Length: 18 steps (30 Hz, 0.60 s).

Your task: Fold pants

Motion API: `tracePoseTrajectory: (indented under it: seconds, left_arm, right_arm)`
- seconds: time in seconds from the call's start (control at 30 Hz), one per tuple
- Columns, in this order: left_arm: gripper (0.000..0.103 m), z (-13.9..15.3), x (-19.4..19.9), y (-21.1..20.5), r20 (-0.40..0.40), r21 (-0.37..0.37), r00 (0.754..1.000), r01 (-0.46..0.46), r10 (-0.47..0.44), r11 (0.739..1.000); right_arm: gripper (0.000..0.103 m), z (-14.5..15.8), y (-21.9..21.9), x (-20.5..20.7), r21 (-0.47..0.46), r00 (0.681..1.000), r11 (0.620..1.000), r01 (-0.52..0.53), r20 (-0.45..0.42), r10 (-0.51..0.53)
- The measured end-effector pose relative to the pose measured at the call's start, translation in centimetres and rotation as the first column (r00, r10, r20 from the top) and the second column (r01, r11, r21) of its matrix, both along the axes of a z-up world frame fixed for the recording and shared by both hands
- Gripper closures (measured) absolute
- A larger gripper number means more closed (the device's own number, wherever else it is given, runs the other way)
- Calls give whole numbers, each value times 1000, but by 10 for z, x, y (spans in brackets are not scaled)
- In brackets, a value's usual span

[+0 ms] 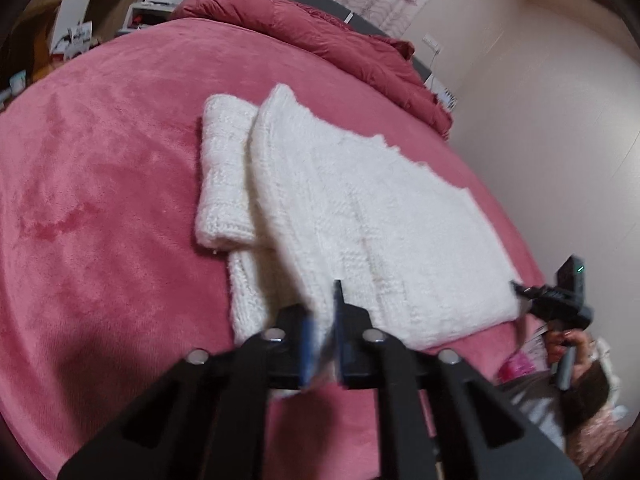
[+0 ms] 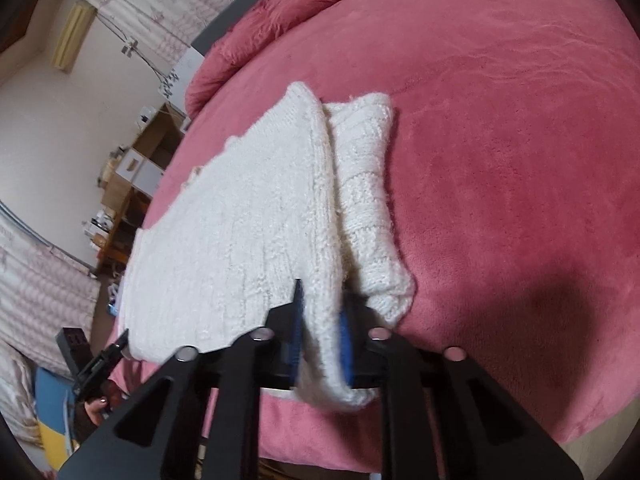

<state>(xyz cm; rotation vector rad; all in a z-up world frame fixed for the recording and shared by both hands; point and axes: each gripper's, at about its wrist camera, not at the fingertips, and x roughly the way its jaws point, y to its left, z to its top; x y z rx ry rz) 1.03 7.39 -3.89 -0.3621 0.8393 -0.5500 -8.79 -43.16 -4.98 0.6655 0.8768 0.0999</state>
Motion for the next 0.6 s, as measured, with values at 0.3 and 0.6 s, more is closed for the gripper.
tracePoseTrajectory:
  seconds: [0.3, 0.6]
  left_arm:
    - [97, 14, -24, -3, 29, 91, 996, 84, -87, 992]
    - [64, 8, -20, 1, -4, 118, 999, 40, -40, 992]
  right_arm:
    - [98, 12, -9, -23, 28, 998, 999, -23, -50, 24]
    - [92, 18, -1, -17, -57, 998, 998, -16, -59, 12]
